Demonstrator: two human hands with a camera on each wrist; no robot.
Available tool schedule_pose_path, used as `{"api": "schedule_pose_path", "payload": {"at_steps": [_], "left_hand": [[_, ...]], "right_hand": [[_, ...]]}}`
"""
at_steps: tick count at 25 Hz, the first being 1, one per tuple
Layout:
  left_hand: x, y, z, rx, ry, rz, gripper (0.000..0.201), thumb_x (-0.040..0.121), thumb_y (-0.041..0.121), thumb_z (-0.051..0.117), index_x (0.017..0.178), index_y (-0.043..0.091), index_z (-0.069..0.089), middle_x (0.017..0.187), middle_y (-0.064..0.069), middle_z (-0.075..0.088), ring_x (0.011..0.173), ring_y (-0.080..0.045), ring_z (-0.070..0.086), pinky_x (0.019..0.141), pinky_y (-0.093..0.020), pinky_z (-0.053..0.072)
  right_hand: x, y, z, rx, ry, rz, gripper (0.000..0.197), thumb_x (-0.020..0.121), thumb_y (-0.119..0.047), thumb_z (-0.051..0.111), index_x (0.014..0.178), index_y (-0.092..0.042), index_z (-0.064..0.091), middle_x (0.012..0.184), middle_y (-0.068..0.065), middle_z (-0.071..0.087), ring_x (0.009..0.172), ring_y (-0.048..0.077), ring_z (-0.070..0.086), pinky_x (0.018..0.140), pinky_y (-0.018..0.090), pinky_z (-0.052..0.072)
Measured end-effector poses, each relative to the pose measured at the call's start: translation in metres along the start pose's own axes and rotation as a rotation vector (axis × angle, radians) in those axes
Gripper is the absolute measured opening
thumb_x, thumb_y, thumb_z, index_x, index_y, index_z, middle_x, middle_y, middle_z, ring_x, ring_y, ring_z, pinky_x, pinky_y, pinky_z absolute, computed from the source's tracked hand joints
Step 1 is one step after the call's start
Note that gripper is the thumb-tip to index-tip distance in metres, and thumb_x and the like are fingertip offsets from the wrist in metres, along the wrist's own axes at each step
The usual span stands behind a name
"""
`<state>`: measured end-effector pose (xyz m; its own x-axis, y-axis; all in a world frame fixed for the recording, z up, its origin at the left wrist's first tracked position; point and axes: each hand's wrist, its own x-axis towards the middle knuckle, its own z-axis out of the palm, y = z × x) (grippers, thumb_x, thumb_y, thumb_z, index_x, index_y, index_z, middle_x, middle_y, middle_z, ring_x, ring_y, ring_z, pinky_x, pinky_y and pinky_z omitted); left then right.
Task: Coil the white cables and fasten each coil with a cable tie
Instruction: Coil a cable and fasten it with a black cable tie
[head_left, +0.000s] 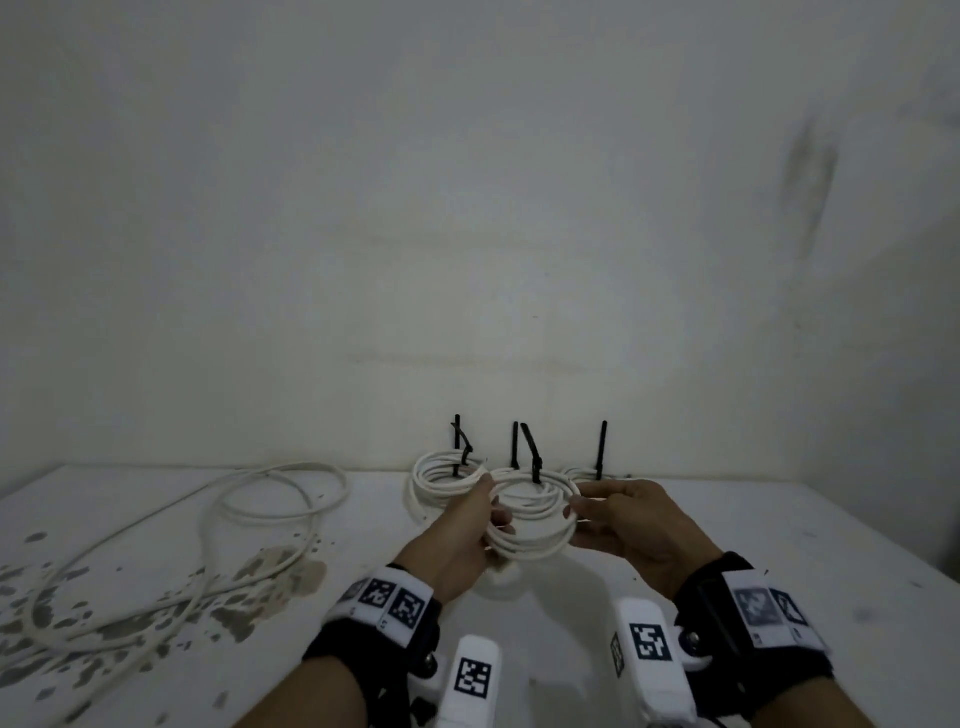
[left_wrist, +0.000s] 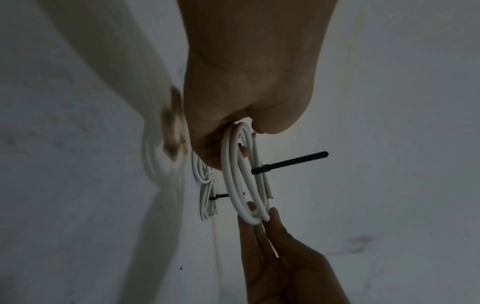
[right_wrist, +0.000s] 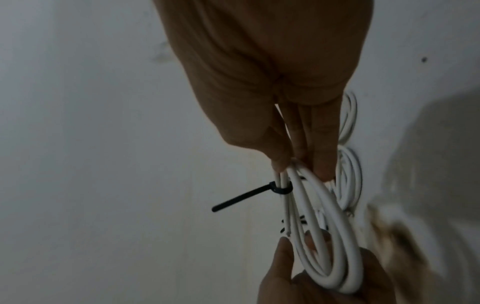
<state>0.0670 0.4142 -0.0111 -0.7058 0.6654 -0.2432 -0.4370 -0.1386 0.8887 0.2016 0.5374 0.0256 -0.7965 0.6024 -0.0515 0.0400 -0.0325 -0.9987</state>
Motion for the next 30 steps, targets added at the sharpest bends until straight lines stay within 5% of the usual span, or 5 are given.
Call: {"api": "schedule_pose_path", "payload": {"at_steps": [10, 15, 21, 26, 30], "left_hand": [[0.095, 0.012, 0.058, 0.461, 0.194, 0.054, 0.020, 0.096, 0.011, 0.049, 0.104, 0.000, 0.063, 0.089, -0.015, 0.060, 0.073, -0.026, 0.060, 0.056, -0.030, 0.057], [0.111, -0.007, 0.037, 0.561, 0.382, 0.292, 0.024, 0.088, 0.016, 0.046, 0.079, 0.011, 0.067, 0.079, -0.012, 0.066, 0.077, -0.034, 0.066, 0.076, -0.048, 0.060], [0.111, -0.036, 0.041, 0.822, 0.463, 0.444, 0.045, 0.090, 0.008, 0.048, 0.135, 0.003, 0.056, 0.151, -0.011, 0.041, 0.138, -0.028, 0.039, 0.113, -0.034, 0.033], [0.102, -0.034, 0.036, 0.959, 0.426, 0.425, 0.045, 0.087, 0.011, 0.054, 0.131, 0.006, 0.059, 0.155, -0.010, 0.032, 0.143, -0.026, 0.027, 0.111, -0.025, 0.020], [0.102, -0.024, 0.024, 0.830, 0.360, 0.414, 0.040, 0.085, 0.015, 0.058, 0.124, 0.009, 0.065, 0.142, -0.006, 0.051, 0.128, -0.023, 0.049, 0.108, -0.030, 0.038]], "right_hand": [[0.117, 0.008, -0.054, -0.010, 0.196, 0.055, 0.015, 0.086, 0.015, 0.062, 0.073, 0.009, 0.066, 0.075, 0.022, 0.068, 0.064, 0.030, 0.067, 0.052, 0.031, 0.060], [0.184, 0.024, -0.032, -0.152, 0.163, 0.049, 0.019, 0.085, 0.005, 0.068, 0.103, 0.009, 0.068, 0.091, 0.023, 0.070, 0.077, 0.030, 0.069, 0.075, 0.040, 0.063], [0.203, 0.040, -0.023, -0.274, 0.142, 0.092, 0.020, 0.081, 0.005, 0.071, 0.102, 0.007, 0.069, 0.084, 0.016, 0.069, 0.074, 0.028, 0.069, 0.074, 0.038, 0.063], [0.206, 0.044, -0.011, -0.442, 0.208, 0.111, 0.025, 0.073, -0.009, 0.079, 0.092, 0.007, 0.073, 0.087, 0.023, 0.073, 0.086, 0.036, 0.072, 0.082, 0.047, 0.061], [0.191, 0.036, -0.007, -0.580, 0.256, 0.067, 0.022, 0.084, -0.015, 0.072, 0.094, 0.004, 0.075, 0.095, 0.021, 0.074, 0.091, 0.035, 0.072, 0.083, 0.039, 0.059]]}}
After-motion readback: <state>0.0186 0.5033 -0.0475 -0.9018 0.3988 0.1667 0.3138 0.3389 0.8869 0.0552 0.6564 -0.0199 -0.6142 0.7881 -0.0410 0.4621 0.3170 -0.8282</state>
